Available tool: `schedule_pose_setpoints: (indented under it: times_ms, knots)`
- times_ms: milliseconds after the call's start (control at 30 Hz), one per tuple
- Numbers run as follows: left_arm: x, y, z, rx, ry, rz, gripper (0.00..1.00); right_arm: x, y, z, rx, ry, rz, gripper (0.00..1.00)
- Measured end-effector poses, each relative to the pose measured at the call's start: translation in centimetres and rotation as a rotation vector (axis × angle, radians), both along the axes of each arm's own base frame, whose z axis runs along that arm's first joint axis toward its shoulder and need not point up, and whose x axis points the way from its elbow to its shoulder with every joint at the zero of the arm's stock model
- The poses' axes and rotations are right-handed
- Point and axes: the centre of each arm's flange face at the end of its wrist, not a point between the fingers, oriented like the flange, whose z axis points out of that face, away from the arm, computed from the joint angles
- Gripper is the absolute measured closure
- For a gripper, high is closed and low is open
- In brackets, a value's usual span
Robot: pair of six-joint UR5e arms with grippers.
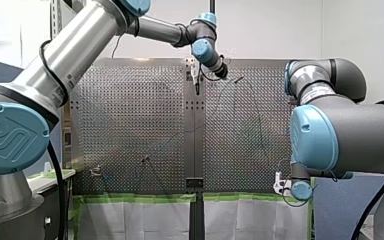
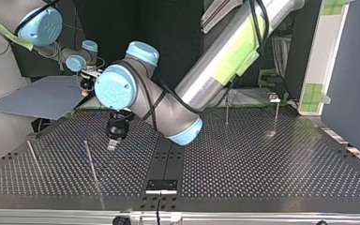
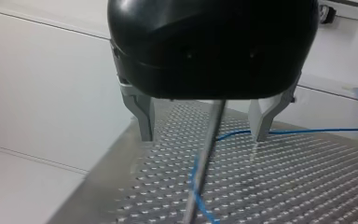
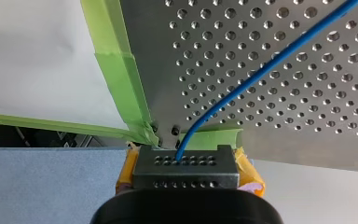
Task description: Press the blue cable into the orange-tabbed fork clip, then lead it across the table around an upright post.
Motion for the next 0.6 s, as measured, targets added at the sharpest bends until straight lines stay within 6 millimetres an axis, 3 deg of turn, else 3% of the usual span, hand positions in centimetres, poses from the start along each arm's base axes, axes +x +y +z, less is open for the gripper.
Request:
schedule_pose_setpoints:
  times_ms: [600]
  knots:
    - [-1.8,5.4,5.3,-0.233,-0.085,0.111,0.00,0.3,-0.2,0.1,-0.002,0.002,0.004,1.00]
